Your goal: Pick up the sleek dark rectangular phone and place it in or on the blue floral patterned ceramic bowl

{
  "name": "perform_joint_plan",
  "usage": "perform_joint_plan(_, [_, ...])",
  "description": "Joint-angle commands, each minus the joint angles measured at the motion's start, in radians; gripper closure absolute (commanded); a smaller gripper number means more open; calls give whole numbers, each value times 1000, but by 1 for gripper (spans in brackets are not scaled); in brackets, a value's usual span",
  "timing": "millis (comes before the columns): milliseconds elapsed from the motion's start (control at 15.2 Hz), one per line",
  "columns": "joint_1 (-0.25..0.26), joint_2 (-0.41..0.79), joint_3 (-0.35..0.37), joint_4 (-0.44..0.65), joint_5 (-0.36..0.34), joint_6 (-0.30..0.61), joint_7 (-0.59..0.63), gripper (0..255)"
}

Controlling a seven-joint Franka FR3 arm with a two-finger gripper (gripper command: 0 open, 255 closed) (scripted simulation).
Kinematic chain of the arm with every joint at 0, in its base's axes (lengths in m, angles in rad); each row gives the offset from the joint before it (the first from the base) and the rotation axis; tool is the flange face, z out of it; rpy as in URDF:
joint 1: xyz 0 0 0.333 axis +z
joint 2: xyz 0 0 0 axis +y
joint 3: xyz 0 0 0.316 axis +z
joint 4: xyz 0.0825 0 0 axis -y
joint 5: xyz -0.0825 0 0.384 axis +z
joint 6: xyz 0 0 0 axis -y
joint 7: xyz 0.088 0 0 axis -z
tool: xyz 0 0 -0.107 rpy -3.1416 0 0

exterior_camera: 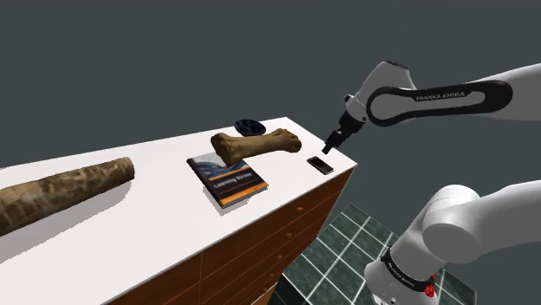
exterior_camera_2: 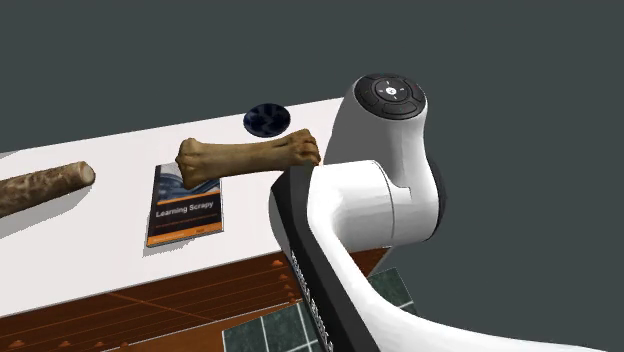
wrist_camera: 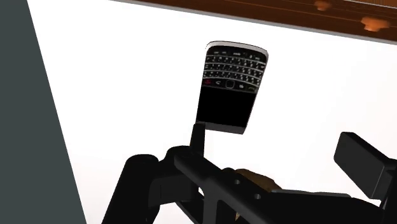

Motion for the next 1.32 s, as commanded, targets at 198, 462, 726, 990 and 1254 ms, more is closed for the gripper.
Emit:
perform_joint_plan(198, [11, 161, -74, -42, -10, 198, -87, 0])
perform_joint_plan(462, [25, 223, -88, -53, 3, 271, -97, 0])
perform_joint_plan(726, [41, 282, -102, -60, 20, 337, -110, 0])
perform_joint_plan(990, [41, 282, -102, -60, 20, 337, -110, 0])
perform_joint_plan(1254, [41, 282, -102, -60, 20, 337, -110, 0])
